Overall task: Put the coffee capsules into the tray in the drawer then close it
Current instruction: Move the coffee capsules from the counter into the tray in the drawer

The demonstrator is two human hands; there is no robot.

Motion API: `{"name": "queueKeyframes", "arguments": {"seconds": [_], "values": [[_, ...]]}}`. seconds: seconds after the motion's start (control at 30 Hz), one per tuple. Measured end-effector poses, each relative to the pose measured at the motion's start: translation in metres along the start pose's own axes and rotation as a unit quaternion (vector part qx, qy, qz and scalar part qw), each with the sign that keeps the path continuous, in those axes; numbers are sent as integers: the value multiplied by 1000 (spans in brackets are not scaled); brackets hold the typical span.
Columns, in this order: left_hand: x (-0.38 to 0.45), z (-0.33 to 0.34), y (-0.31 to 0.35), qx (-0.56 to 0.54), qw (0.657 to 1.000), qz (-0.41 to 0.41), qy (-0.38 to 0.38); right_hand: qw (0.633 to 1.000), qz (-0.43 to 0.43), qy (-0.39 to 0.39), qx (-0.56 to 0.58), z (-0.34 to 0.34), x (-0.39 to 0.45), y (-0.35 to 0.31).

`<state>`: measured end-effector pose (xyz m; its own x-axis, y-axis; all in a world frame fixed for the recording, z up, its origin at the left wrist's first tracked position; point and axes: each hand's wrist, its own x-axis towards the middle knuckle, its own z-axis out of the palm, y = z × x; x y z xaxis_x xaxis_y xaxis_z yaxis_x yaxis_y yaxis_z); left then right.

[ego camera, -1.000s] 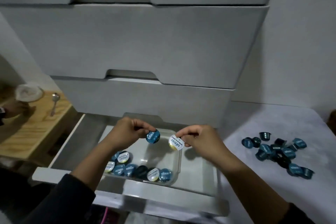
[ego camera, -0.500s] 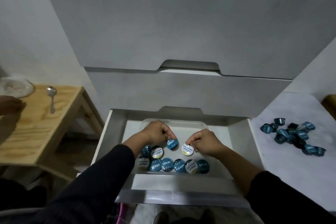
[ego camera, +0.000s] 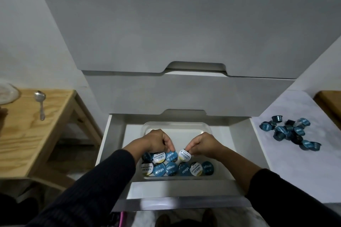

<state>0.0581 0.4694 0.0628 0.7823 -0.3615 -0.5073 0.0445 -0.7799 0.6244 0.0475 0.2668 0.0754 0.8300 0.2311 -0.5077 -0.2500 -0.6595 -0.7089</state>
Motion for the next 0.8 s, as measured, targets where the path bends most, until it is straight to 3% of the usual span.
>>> {"name": "queueKeyframes", "arguments": {"seconds": [0.33,0.47,0.67,0.8], "values": [[-6,-2,3,-7,1000,2,2,1000,0,-10,-10,4,0,-2],[-12,-3,7,-11,999,6,38,999,-16,-16,-23,3,-4,-4],[-33,-1,26,65,995,-1,80,986,-77,35,-141,13,-12,-13],[-50,12,39,125,982,-24,143,957,-116,84,-252,25,-20,-23]]}}
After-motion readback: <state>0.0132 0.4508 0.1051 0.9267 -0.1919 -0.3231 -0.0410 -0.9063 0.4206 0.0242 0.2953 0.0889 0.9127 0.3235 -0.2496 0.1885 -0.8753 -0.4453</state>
